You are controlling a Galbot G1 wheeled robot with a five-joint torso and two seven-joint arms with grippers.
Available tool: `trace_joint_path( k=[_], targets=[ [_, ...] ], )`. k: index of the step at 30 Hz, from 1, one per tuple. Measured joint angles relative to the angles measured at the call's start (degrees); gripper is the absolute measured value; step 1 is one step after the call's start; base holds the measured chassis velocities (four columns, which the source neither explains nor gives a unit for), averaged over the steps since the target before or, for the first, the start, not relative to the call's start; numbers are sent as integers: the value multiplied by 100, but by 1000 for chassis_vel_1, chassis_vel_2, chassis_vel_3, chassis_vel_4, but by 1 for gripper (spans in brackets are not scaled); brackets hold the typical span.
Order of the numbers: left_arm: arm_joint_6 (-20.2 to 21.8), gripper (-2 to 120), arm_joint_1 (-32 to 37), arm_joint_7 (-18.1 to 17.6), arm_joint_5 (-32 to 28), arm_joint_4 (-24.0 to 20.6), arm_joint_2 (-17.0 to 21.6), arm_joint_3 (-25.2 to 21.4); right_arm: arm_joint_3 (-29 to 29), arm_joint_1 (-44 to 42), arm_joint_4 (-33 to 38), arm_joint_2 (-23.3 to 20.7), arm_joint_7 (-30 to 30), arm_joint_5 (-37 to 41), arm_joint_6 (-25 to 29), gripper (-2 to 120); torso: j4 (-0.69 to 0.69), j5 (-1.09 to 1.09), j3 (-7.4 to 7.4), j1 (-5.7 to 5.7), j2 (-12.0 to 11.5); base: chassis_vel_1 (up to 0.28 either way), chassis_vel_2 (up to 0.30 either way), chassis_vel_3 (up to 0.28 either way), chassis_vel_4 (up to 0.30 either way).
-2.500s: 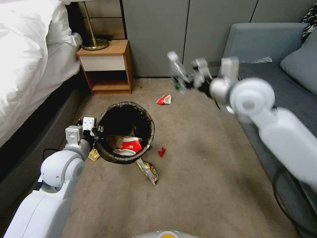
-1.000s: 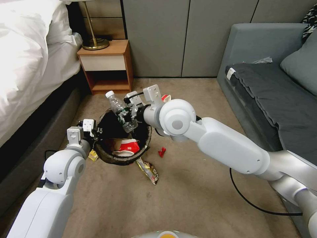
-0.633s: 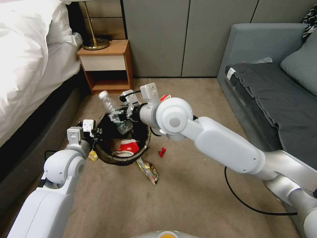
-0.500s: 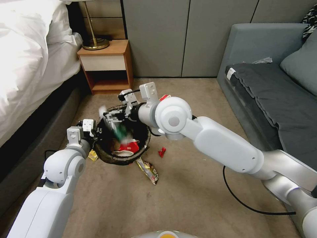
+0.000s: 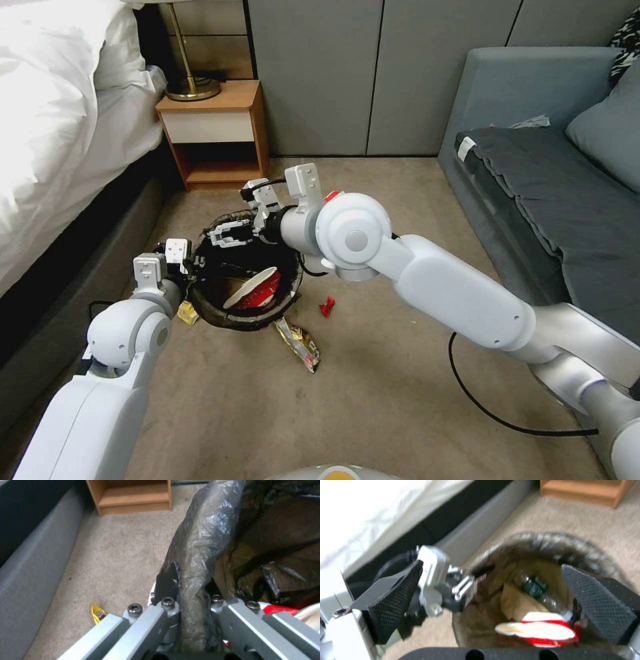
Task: Pick up the trash bin, then pick up the garbage from the floor and place it into the trash bin.
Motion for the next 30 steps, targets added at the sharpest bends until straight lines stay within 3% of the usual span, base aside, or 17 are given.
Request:
trace_joint_path(
  k=[7, 14, 18, 20, 21, 23, 24, 26, 27, 30],
  targets=[
    [0, 0, -12, -2, -3, 2, 2, 5, 582, 290, 5, -280, -114, -378, 135, 100, 1, 0, 0, 0, 0, 0, 0, 0, 0],
    [0, 0, -9, -4, -3, -5, 4, -3, 1565, 477, 2, -1139, -334, -1049, 234, 100, 0, 1, 0, 0, 0, 0, 0, 0, 0],
    [0, 0, 24, -5, -5, -27, 4, -17, 2219, 99, 201, -1636, -550, -1742, 279, 100, 0, 2, 0, 0, 0, 0, 0, 0, 0],
    [0, 0, 65, -6, -4, -49, 15, -23, 2881, -653, 570, -1974, -694, -2307, 317, 100, 0, -1, 0, 0, 0, 0, 0, 0, 0],
    [0, 0, 65, -6, -4, -49, 15, -23, 2881, -653, 570, -1974, -694, -2307, 317, 100, 0, -1, 0, 0, 0, 0, 0, 0, 0],
    [0, 0, 76, -8, -7, -72, 41, -27, 3527, -1637, 866, -2153, -854, -2951, 345, 100, -1, 6, 0, 0, 0, 0, 0, 0, 0],
    [0, 0, 76, -8, -7, -72, 41, -27, 3527, -1637, 866, -2153, -854, -2951, 345, 100, -1, 6, 0, 0, 0, 0, 0, 0, 0],
    [0, 0, 75, -6, -11, -94, 65, -27, 4243, -2626, 1046, -2175, -1127, -3772, 478, 100, -1, -3, -1, -1, 0, 0, 0, 0, 0],
    [0, 0, 75, -6, -11, -94, 65, -27, 4243, -2626, 1046, -2175, -1127, -3772, 478, 100, -1, -3, -1, -1, 0, 0, 0, 0, 0],
    [0, 0, 98, -13, -12, -142, 44, -24, 4899, -4108, 1120, -1921, -1518, -5283, 982, 100, -1, 2, 0, 0, 0, 0, 0, 0, 0]
  ],
)
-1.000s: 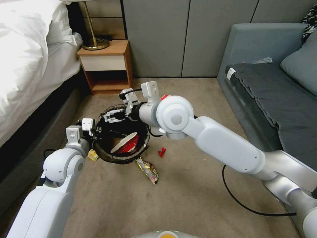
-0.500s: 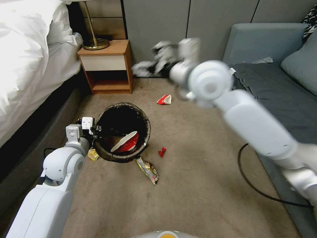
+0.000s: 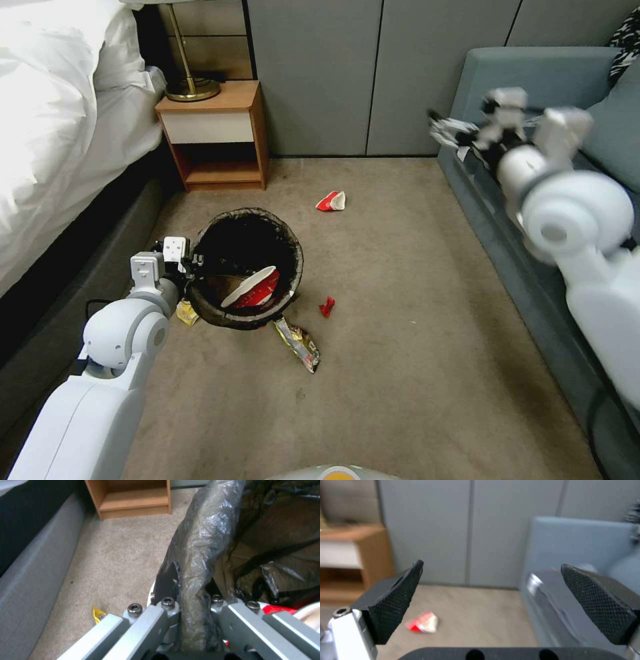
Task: Pick up the trash bin, then pick up the garbage from the floor and place it into the trash bin.
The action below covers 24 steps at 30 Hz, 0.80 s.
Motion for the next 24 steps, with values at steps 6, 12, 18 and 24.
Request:
trace_joint_path(
  k=[6, 12, 18, 24],
  targets=[
    [0, 0, 78, -7, 1, -36, 12, 1, 446, -1273, -57, 612, -390, -1382, 729, 100, 1, -2, 0, 0, 0, 0, 0, 0, 0],
    [-1, 0, 136, -6, 6, -56, 10, 13, 594, -1938, -95, 1107, -527, -2139, 1135, 100, 2, -4, 0, 0, 0, 0, 0, 0, 0],
    [-1, 0, 206, 9, 34, -73, -42, 36, 343, -2232, -119, 1288, -495, -2273, 984, 100, -1, -3, -1, 0, 0, 0, 0, 0, 0],
    [-1, 0, 221, 14, 35, -114, -45, -6, -405, -1474, -550, 929, -180, -1389, 309, 100, 2, -2, 0, 0, 0, 0, 0, 0, 0]
  ],
)
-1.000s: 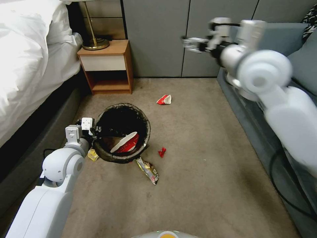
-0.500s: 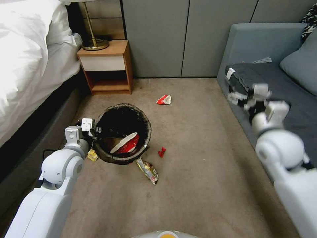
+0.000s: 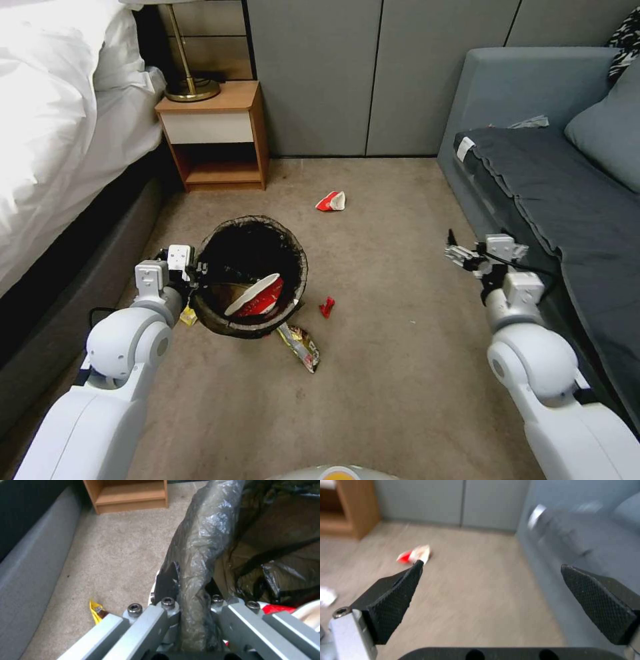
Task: Pick up the trash bin, then pick up the garbage from the floor and place it into the trash bin.
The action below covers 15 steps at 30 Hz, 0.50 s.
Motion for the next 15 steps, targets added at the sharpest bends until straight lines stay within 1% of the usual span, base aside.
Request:
trace_joint_path(
  k=[1, 2, 3, 5, 6, 8, 9, 10, 11, 12, 14, 15],
  targets=[
    [0, 0, 20, 0, 0, -9, 10, -23, -308, 261, -226, -75, 111, 249, -146, 100, 1, 0, 0, 0, 0, 0, 0, 0, 0],
    [0, 0, 20, 0, 0, -9, 10, -23, -308, 261, -226, -75, 111, 249, -146, 100, 1, 0, 0, 0, 0, 0, 0, 0, 0],
    [0, 0, 38, 4, 0, -9, 22, -55, -650, 565, -536, -122, 187, 470, -268, 100, 2, 0, 1, 0, 0, 0, 0, 0, 0],
    [1, 0, 49, 4, 4, -10, 27, -67, -976, 876, -910, -102, 207, 717, -414, 100, 1, -1, 1, 0, 0, 0, 0, 0, 0],
    [1, 0, 49, 4, 4, -10, 27, -67, -976, 876, -910, -102, 207, 717, -414, 100, 1, -1, 1, 0, 0, 0, 0, 0, 0],
    [2, 0, 51, 9, 12, -10, 16, -63, -1312, 1251, -1466, 104, 237, 1019, -490, 100, -2, -1, 1, 0, 0, 0, 0, 0, 0],
    [1, 0, 51, 9, 16, -9, 11, -59, -1394, 1345, -1619, 181, 252, 1106, -491, 100, -1, -2, 1, 0, 0, 0, 0, 0, 0],
    [2, 0, 50, 9, 28, -2, 3, -49, -1538, 1523, -1935, 364, 297, 1300, -489, 100, -2, -1, 1, 0, 0, 0, 0, 0, 0],
    [2, 0, 50, 9, 28, -2, 3, -49, -1538, 1523, -1935, 364, 297, 1300, -489, 100, -2, -1, 1, 0, 0, 0, 0, 0, 0],
    [1, 0, 49, 10, 35, 14, -2, -32, -1673, 1715, -2299, 622, 351, 1537, -452, 100, -1, -1, 1, 0, 0, 0, 0, 0, 0],
    [2, 0, 49, 13, 47, 34, -3, -19, -1816, 1958, -2749, 944, 407, 1783, -387, 100, 1, -1, 1, 0, 0, 0, 0, 0, 0],
    [2, 0, 49, 13, 47, 34, -3, -19, -1816, 1958, -2749, 944, 407, 1783, -387, 100, 1, -1, 1, 0, 0, 0, 0, 0, 0]
  ],
)
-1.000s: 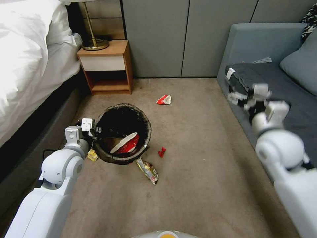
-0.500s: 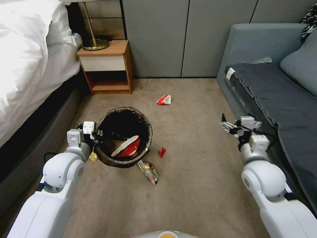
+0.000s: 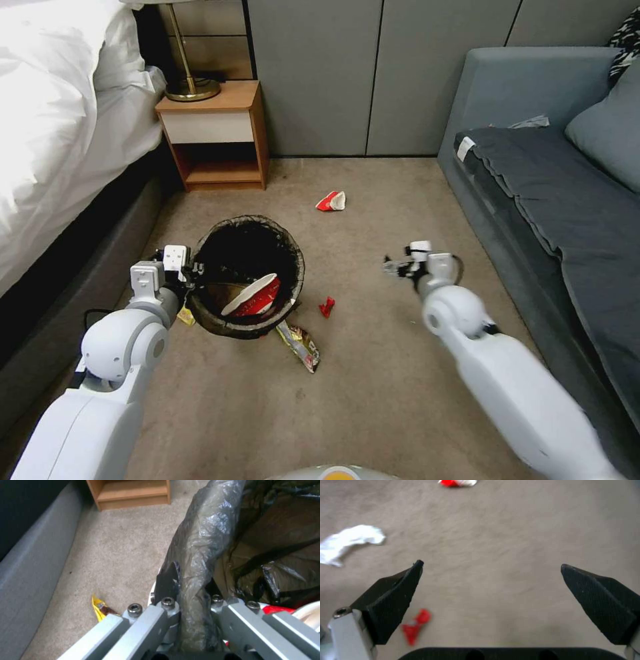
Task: Pick up the trash bin, then pick up the garbage from the floor and place it into the trash bin.
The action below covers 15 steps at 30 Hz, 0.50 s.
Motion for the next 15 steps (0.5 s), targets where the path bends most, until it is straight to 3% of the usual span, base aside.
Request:
trace_joint_path(
  k=[3, 15],
  targets=[
    [0, 0, 5, 0, 2, 14, 13, 3, -215, 342, -570, 366, 12, 62, 90, 100, 0, -1, 0, 1, 0, 0, 0, 0, 0],
    [0, 0, 17, 30, 31, 37, 19, 38, -737, 1049, -2087, 1149, -11, -85, 85, 100, -2, 0, 0, 0, 0, 0, 0, 0, 0]
  ],
)
